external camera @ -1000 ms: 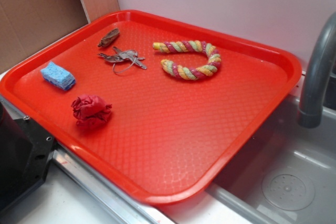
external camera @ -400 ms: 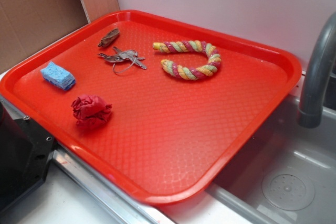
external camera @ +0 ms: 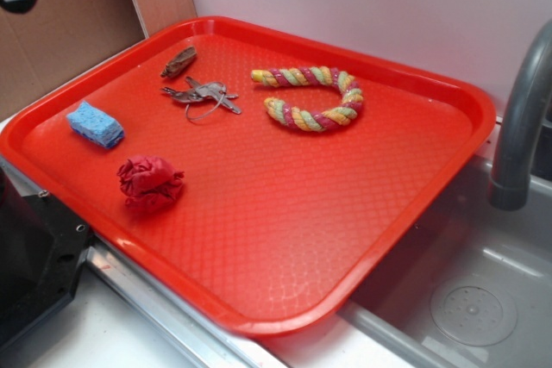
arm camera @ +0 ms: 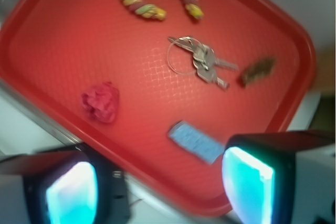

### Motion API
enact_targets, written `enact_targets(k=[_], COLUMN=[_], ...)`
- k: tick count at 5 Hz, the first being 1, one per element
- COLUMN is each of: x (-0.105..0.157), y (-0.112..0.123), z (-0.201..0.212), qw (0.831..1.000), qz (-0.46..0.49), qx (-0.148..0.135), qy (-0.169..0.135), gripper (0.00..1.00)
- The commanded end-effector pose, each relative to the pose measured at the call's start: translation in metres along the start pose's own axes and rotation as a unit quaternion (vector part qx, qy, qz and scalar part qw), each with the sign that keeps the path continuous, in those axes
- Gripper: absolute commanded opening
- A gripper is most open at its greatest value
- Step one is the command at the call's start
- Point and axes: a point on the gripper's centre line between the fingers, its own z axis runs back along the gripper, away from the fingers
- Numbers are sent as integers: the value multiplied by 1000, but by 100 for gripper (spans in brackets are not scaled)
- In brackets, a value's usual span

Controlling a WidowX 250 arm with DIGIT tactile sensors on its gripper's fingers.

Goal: Grab the blue sponge.

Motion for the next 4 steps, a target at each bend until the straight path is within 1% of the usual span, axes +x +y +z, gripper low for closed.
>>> enact_targets(k=[1, 2, 3, 4], x=[2, -25, -31, -35], y=[26, 22, 38, 44], z=[-30, -39, -62, -85], qw=[974, 962, 959, 962], qz=[-224, -272, -282, -265], qx=[-8, -20, -27, -38], qy=[38, 23, 35, 43], gripper=[100, 100, 100, 100])
